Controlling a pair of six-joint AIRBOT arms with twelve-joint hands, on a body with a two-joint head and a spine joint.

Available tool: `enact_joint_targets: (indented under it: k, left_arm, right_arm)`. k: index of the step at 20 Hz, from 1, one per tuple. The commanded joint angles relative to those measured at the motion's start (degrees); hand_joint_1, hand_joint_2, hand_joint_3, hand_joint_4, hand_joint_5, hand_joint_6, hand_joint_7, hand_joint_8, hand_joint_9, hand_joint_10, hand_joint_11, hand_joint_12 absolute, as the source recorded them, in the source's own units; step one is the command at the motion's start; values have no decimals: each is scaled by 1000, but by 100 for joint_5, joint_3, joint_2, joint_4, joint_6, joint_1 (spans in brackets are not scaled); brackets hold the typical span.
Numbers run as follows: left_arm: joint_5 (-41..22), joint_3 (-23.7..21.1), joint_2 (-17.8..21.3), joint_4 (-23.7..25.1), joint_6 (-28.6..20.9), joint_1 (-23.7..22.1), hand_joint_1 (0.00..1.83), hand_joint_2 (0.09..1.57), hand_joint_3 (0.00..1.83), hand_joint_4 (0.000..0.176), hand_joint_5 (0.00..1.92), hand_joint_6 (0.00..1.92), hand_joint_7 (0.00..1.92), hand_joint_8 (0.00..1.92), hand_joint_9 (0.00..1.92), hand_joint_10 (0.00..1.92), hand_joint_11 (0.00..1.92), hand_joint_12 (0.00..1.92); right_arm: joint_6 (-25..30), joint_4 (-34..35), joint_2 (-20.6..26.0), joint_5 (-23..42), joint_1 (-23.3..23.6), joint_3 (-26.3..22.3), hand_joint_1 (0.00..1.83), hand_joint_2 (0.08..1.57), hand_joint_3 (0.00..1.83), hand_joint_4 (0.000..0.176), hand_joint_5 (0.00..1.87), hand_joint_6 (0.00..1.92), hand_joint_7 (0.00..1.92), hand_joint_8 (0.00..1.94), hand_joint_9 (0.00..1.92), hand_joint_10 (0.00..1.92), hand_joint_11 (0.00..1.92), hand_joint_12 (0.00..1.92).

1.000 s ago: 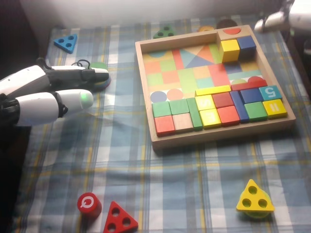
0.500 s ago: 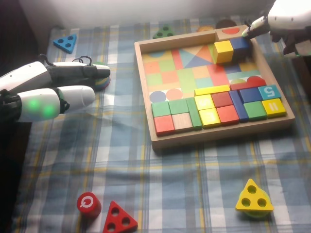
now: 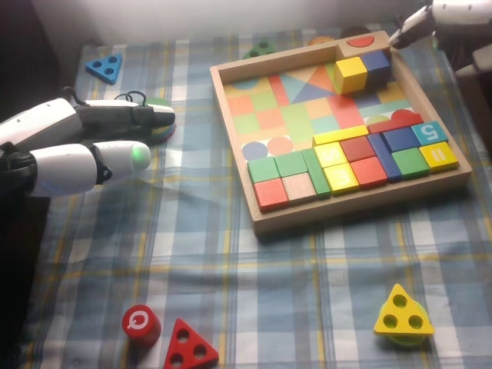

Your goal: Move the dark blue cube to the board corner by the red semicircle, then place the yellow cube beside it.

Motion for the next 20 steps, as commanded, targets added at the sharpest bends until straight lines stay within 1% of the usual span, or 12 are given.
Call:
enact_joint_targets:
  k: [1,4,5,6,8,9,10,11,13,15,17,20]
  left_arm:
    - [-623,51,-47,-93,-40,-64,348,1320,0,52,480,0,387,0,426,0,194,446]
    - [-576,59,-65,-72,-40,-83,327,1333,1,55,454,0,361,1,400,1,178,395]
    - [-568,58,-64,-68,-40,-83,379,1323,0,51,472,6,381,7,416,6,196,402]
    - [-569,58,-63,-68,-40,-83,374,1325,0,55,471,4,381,4,417,5,196,403]
    - [-579,58,-60,-68,-41,-83,377,1324,0,53,469,2,380,3,417,4,191,401]
    - [-579,59,-61,-66,-41,-86,343,1328,1,57,456,1,363,1,405,2,184,397]
    - [-576,59,-61,-63,-41,-88,357,1324,0,58,459,2,366,3,408,3,194,403]
    - [-536,57,-63,-52,-41,-110,373,1317,0,48,474,6,384,6,425,7,206,414]
    - [-486,65,-76,-11,-41,-159,356,1317,0,50,474,4,383,4,432,7,199,417]
    - [-512,55,-71,-11,-41,-150,326,1324,2,47,468,0,365,0,412,0,184,414]
    - [-509,62,-75,-17,-42,-150,325,1326,2,46,475,3,372,4,416,2,191,420]
    - [-519,77,-107,-45,-42,-157,353,1319,0,32,480,5,388,7,434,9,209,434]
  right_arm:
    - [-42,66,72,-250,98,-69,1183,1131,1,108,432,3,926,1941,1005,1921,892,1921]
    - [-44,66,158,-89,111,-265,1180,1138,2,144,462,5,908,1941,987,1921,994,1921]
    - [-44,71,201,-24,158,-342,1198,1137,1,116,453,2,946,1941,1050,1921,1063,1921]
    - [-44,89,219,-4,186,-363,1250,1105,0,123,485,8,947,1941,1042,1921,1084,1921]
    - [-46,348,225,121,280,-285,1411,1078,0,51,467,1,994,1941,1133,1921,1124,1921]
    - [-314,925,192,256,305,-136,1393,1057,0,71,477,3,976,1941,1086,1921,1069,1921]
    - [-1508,2511,142,486,223,82,1362,1055,0,85,467,2,901,1941,1050,1921,1047,1921]
    - [-2123,3852,86,858,34,370,1353,1084,5,133,486,5,834,1941,972,1921,1007,1921]
    - [-2668,5272,178,1286,-127,510,1365,1188,13,85,365,3,858,1941,1036,1921,1131,1921]
    - [-3192,5648,375,1339,-138,245,1349,1155,0,66,372,17,969,1941,1142,1921,1222,1921]
    - [-4220,6455,785,1401,-181,-383,1378,1112,0,62,428,15,1054,1941,1218,1921,1293,1921]
    - [-5536,7885,1267,2026,-556,-1173,1191,1090,1,0,380,0,1205,1941,1347,1921,1342,1921]
